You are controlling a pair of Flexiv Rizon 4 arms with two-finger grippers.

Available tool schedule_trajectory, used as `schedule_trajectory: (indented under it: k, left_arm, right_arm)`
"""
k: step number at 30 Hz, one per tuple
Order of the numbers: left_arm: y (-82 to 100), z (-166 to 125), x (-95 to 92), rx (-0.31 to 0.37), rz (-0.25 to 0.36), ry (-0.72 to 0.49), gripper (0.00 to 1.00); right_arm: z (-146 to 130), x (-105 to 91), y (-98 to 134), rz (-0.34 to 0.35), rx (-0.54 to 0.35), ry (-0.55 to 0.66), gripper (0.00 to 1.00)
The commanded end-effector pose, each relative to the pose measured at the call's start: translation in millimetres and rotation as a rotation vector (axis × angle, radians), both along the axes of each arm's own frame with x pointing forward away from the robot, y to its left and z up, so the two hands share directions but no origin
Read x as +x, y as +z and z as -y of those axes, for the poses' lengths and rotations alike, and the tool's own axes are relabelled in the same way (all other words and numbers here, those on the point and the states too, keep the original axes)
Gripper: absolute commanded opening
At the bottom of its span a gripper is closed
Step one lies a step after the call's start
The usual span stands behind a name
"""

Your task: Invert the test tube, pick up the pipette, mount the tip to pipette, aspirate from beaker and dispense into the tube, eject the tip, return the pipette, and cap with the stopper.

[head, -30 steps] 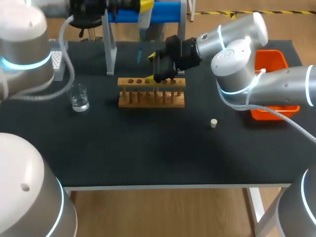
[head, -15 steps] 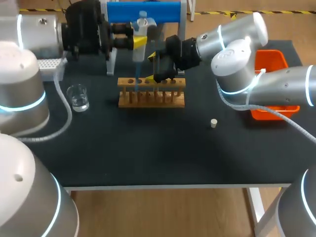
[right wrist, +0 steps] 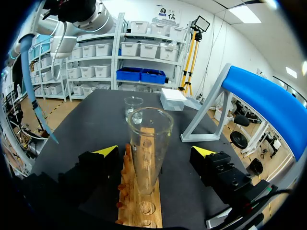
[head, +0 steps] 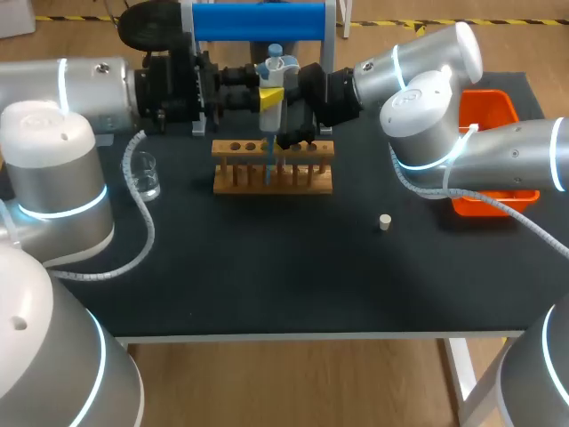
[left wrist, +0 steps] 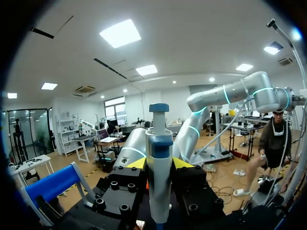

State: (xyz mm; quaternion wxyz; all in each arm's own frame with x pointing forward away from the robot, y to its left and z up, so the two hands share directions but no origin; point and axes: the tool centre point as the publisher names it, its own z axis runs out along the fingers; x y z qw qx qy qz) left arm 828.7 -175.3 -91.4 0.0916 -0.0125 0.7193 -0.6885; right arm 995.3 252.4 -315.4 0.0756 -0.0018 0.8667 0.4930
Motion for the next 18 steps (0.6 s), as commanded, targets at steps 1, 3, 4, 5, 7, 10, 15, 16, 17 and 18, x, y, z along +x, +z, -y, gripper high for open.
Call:
schedule_trajectory:
  k: [1,3,4,5,7,10,15,16,17,18]
  left_arm:
    - [-2.1,10,7.5,-0.008,0.001,-0.008,0.0]
    - [-2.7,13,8.7,-0.004,-0.003,-0.017,0.0]
    - [-2.9,14,9.0,-0.009,-0.003,-0.021,0.0]
    - [-3.4,15,9.3,-0.007,-0.009,-0.024,0.0]
    - [-4.2,17,9.0,-0.011,-0.012,-0.025,0.0]
    - [-5.9,20,8.2,-0.006,-0.023,-0.033,0.0]
    - [-6.2,20,7.6,-0.009,-0.028,-0.025,0.0]
    - [-6.2,20,7.6,-0.009,-0.028,-0.025,0.0]
    - [-6.2,20,7.6,-0.009,-0.028,-0.025,0.0]
    - [-6.2,20,7.6,-0.009,-0.028,-0.025,0.0]
  right_arm:
    - [1,-0.4,1,-0.001,-0.003,0.0,1.0]
    - [1,-0.4,1,-0.001,-0.003,0.0,1.0]
    - [1,-0.4,1,-0.001,-0.003,0.0,1.0]
    - [1,-0.4,1,-0.001,-0.003,0.0,1.0]
    - [1,-0.4,1,-0.001,-0.003,0.0,1.0]
    - [1,-0.4,1,-0.001,-0.003,0.0,1.0]
    - [1,-0.4,1,-0.001,-0.003,0.0,1.0]
    - [1,-0.4,1,-0.001,-0.003,0.0,1.0]
    - [1,-0.4,1,-0.001,-0.003,0.0,1.0]
    - [1,-0.4,1,-0.001,-0.003,0.0,1.0]
